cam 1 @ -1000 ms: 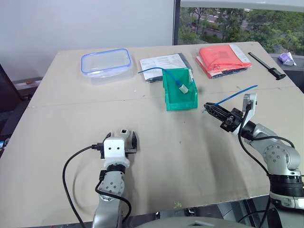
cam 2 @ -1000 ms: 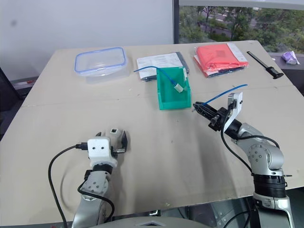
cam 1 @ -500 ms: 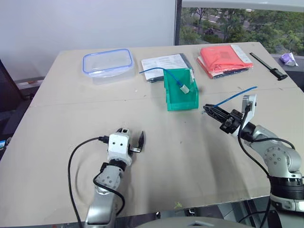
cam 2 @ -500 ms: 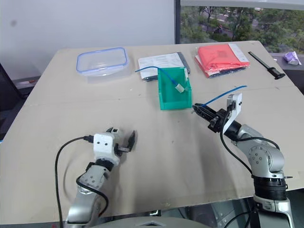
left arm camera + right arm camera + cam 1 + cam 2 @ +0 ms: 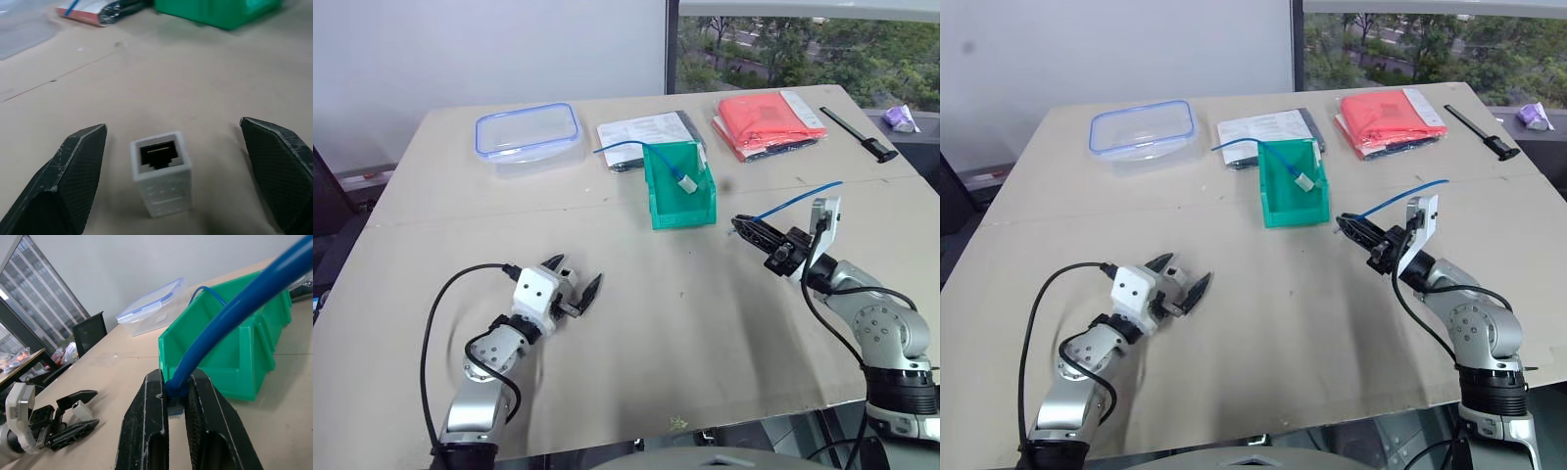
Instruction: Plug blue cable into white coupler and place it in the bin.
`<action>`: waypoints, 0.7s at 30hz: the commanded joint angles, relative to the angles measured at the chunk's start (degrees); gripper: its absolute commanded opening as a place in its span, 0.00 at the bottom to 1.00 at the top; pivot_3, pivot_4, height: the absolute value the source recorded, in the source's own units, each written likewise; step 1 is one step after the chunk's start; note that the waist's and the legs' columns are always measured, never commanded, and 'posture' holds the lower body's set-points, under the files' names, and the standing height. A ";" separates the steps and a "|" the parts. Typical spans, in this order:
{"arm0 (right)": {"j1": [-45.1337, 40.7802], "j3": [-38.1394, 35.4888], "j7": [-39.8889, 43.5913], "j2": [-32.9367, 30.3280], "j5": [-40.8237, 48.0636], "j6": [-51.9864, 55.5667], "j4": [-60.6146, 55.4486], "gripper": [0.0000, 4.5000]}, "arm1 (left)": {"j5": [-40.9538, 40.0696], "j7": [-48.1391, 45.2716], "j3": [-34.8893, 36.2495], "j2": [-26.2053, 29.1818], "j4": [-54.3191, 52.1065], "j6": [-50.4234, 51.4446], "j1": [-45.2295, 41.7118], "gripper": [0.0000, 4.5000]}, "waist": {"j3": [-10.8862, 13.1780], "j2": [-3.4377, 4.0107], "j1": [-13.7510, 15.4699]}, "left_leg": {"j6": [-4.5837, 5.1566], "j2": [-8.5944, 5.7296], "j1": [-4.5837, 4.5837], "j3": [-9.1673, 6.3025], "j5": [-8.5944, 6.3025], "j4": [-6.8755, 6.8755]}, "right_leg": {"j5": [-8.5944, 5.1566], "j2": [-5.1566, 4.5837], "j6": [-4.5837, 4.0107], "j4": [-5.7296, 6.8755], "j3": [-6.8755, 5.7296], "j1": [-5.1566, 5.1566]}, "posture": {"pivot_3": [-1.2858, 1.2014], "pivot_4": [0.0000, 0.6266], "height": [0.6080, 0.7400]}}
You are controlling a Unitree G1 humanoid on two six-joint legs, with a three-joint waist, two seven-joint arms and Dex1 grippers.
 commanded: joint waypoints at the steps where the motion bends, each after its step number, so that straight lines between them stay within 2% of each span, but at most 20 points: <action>1: -0.14 -1.14 0.04 -0.31 0.74 -0.70 -2.74 0.00 | 3.88 5.94 -1.37 -3.72 -1.13 1.39 5.19 0.99 | 0.00 0.01 -0.01 | 0.00 -0.01 0.00 0.02 0.00 -0.02 | 0.00 -0.02 0.00 -0.02 0.01 0.00 | 0.52 0.24 0.97; 4: -0.79 -1.27 0.35 -0.89 0.90 -0.34 -2.21 0.00 | 5.70 13.32 -0.72 -9.08 -4.65 4.04 7.74 0.99 | -0.03 0.04 0.05 | 0.01 -0.03 -0.03 0.07 -0.01 -0.04 | 0.00 -0.06 0.01 -0.08 0.06 0.00 | 0.52 0.24 0.97; 7: -1.42 -1.12 0.70 -1.26 1.01 0.11 -1.77 0.00 | 7.87 16.61 -2.53 -12.08 -7.63 6.19 9.26 0.99 | -0.04 0.05 0.15 | 0.01 -0.06 -0.04 0.04 -0.02 -0.03 | -0.01 -0.08 0.01 -0.10 0.02 0.00 | 0.52 0.24 0.97; 21: -1.22 -0.83 1.03 -1.44 1.09 0.81 -2.25 0.00 | 14.17 25.39 -5.11 -18.39 -8.36 11.24 7.43 0.99 | -0.06 0.08 0.48 | 0.03 -0.13 -0.07 0.02 -0.01 0.01 | -0.02 -0.03 0.04 -0.11 -0.03 0.01 | 0.52 0.24 0.97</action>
